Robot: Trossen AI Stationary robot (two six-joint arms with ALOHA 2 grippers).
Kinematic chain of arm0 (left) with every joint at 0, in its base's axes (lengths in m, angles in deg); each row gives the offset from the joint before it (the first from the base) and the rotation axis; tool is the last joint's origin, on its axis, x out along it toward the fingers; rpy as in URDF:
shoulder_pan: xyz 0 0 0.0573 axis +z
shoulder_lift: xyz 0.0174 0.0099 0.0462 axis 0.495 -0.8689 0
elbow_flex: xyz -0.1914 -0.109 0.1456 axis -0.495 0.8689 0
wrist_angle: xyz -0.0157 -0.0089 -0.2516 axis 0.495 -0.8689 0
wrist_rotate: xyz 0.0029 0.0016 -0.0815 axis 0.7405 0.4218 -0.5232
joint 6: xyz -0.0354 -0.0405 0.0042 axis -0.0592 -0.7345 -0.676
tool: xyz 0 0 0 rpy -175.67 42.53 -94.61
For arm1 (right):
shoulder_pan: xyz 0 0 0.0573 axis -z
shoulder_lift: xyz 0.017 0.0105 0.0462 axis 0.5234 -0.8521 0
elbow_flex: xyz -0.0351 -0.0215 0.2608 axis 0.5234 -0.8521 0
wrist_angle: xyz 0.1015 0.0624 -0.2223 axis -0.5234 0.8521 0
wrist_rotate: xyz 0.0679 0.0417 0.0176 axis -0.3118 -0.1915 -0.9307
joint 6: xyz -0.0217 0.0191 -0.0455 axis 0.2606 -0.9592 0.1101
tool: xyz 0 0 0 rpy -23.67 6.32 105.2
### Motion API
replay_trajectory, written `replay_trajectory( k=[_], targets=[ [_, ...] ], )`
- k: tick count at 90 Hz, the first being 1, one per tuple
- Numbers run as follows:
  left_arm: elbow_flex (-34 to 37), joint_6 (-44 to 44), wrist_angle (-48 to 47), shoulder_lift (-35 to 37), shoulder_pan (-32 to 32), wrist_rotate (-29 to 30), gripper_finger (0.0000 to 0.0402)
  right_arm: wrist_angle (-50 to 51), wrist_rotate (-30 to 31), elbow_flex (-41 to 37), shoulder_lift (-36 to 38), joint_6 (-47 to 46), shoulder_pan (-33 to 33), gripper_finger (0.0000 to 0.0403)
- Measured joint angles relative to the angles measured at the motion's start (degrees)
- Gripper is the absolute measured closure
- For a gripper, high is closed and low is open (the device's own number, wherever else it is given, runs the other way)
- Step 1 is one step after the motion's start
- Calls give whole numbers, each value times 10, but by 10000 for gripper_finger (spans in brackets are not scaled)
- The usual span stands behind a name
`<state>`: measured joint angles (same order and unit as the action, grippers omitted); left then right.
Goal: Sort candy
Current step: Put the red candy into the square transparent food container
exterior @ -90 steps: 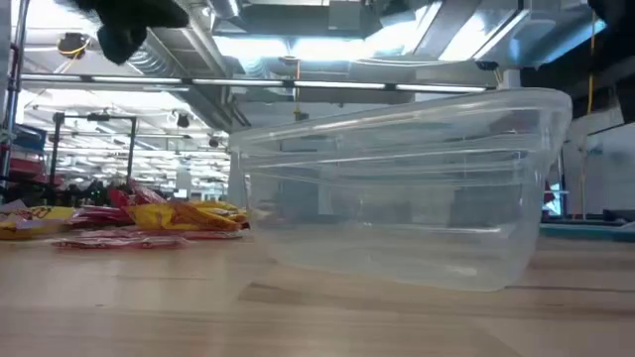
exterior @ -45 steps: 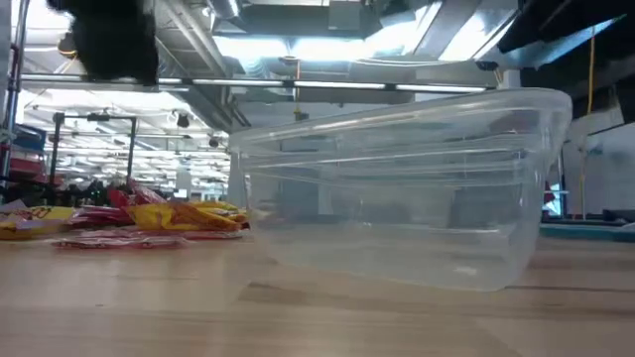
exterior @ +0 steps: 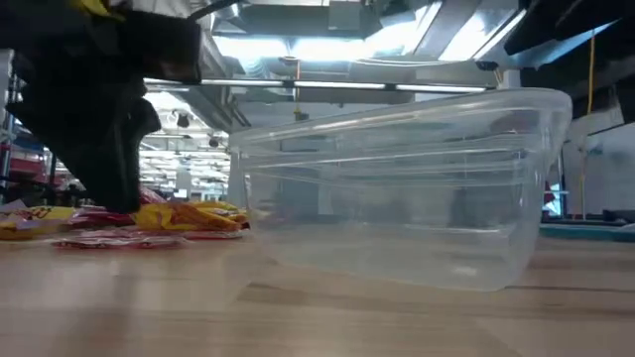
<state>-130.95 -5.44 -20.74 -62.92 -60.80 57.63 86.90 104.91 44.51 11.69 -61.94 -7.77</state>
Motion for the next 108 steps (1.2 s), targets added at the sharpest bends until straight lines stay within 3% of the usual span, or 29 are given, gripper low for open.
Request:
replay_trajectory(
  k=[26,48,86,95,108],
  targets=[
    [31,3,17,-1,5,0,243,1,-10,0,0,-5,0,155],
    [81,-19,111,-1,5,-36,248,-1,-36,-12,-3,-19,-1,155],
    [90,-78,186,-4,2,-48,393,0,-66,-39,-3,-67,-22,155],
    [58,-75,147,-5,-5,-55,397,1,-48,-39,-3,-74,-47,155],
    [-25,-73,-7,-5,-5,-47,399,3,-9,-39,-3,-88,-88,155]
  ],
)
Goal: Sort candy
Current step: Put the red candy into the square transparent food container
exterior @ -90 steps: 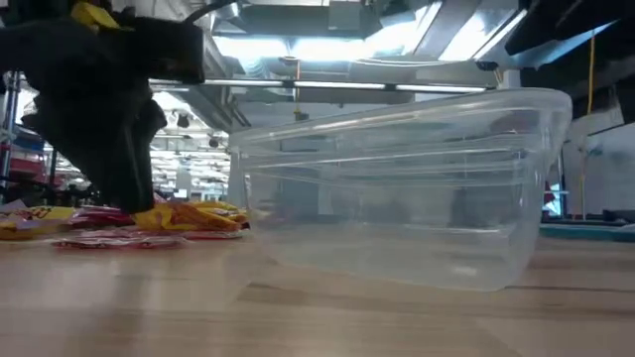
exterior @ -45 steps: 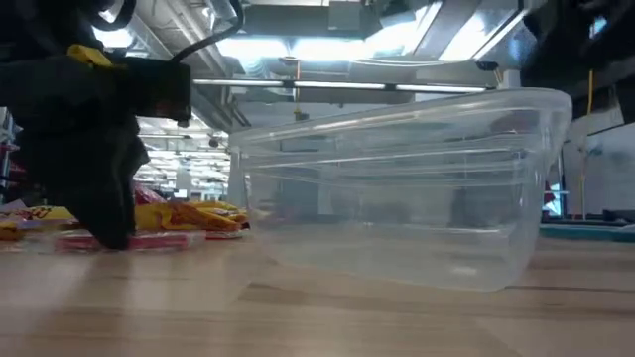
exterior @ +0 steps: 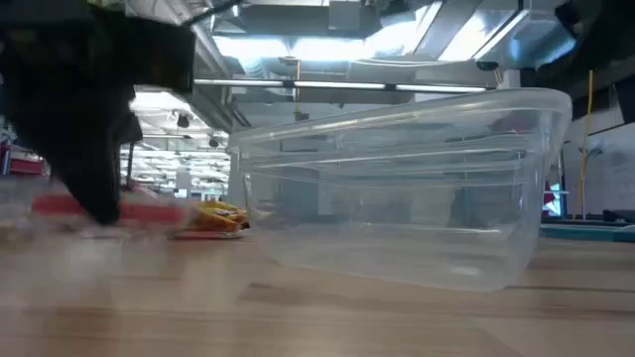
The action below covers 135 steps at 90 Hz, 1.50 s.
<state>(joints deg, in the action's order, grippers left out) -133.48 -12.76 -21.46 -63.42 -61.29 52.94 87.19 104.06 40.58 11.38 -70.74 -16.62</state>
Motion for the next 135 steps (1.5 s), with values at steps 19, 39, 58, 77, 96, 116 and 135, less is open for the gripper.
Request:
replay_trajectory(
  k=[19,39,58,77,96,116,135],
  targets=[
    [-153,44,-100,1,21,92,400,0,62,0,0,-6,-47,155],
    [-188,40,116,0,71,120,401,0,95,0,0,-17,-59,155],
    [-178,-46,233,-59,84,116,402,0,94,0,0,-18,-59,155],
    [-178,-139,232,-128,76,101,399,-1,94,0,0,-28,-59,155],
    [-178,-155,204,-145,86,87,349,-2,94,0,0,-32,-59,155],
    [-178,-157,157,-137,92,87,300,-2,94,0,0,-32,-59,155],
    [-178,-141,94,-69,87,85,295,-2,94,0,0,-32,-58,155]
  ],
)
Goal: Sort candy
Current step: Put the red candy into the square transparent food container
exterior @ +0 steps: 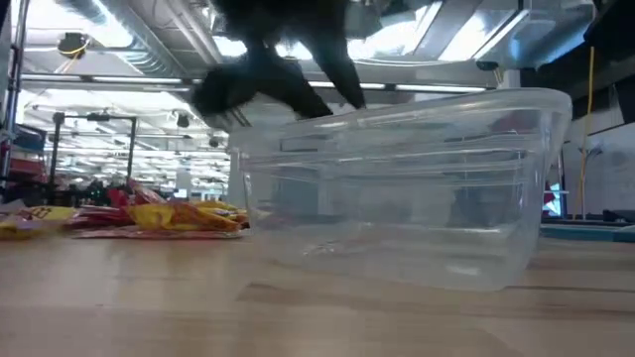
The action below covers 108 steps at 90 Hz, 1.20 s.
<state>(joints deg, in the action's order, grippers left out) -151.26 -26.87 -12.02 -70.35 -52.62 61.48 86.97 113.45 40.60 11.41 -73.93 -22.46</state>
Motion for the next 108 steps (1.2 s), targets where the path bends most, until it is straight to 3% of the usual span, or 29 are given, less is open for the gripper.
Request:
replay_trajectory(
  k=[12,25,41,56,64,89,108],
  targets=[
    [0,-7,-100,65,-20,-9,295,0,0,0,0,1,0,155],
    [-1,26,-227,113,-49,-97,295,-1,8,0,0,1,0,155],
    [-1,41,-429,123,-85,-174,295,-3,27,0,0,1,0,155],
    [41,-3,-597,119,-97,-224,295,-3,28,0,0,2,0,155],
    [79,11,-610,121,-97,-227,295,-3,28,0,0,2,0,155],
    [230,134,-521,121,-35,-287,294,-3,26,0,0,15,0,155],
    [304,189,-453,121,23,-282,277,-2,24,0,0,17,0,155]
  ],
)
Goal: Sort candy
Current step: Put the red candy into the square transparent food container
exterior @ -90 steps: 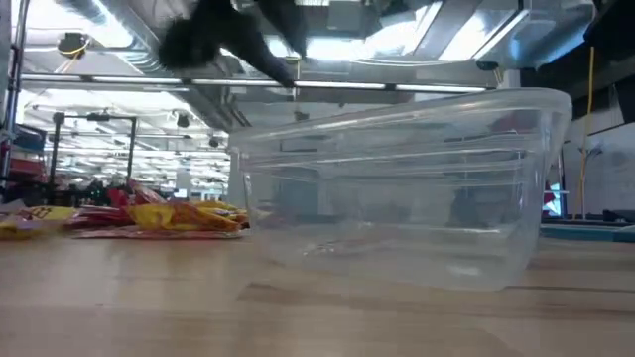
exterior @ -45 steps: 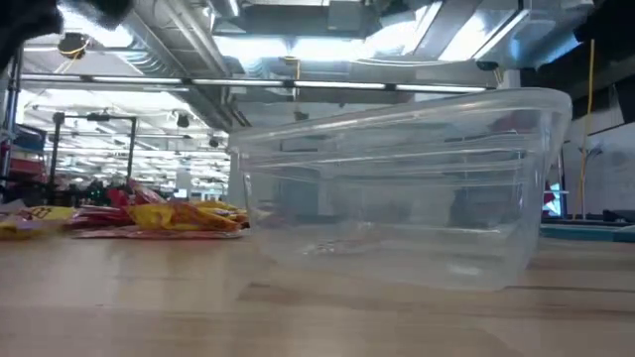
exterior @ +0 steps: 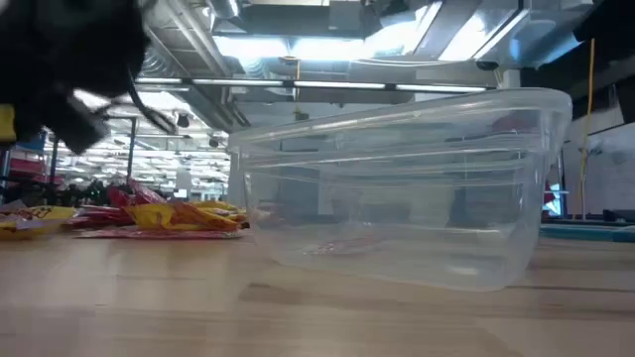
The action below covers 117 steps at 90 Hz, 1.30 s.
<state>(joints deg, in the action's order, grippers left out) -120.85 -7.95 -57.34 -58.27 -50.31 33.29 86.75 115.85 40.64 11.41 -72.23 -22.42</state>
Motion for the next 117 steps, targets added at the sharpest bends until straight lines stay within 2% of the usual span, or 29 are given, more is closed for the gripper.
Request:
replay_trajectory(
  k=[13,30,53,63,84,98,108,117],
  targets=[
    [44,30,50,0,30,8,266,0,0,0,0,0,0,155],
    [68,-8,53,0,64,21,262,0,0,0,0,-1,0,155],
    [77,56,92,3,73,16,268,-5,0,0,0,-2,0,155],
    [85,43,105,3,79,-7,291,-16,0,0,0,-2,0,155],
    [81,-28,116,1,76,-23,389,-16,-4,0,0,-2,0,155],
    [34,-87,96,-3,72,-55,394,-16,-4,0,0,-2,0,155],
    [-34,-105,-10,-1,55,-63,399,-16,-4,0,0,-2,0,155],
    [-120,-136,-68,-1,40,-58,400,-18,2,0,0,-1,0,155]
  ],
)
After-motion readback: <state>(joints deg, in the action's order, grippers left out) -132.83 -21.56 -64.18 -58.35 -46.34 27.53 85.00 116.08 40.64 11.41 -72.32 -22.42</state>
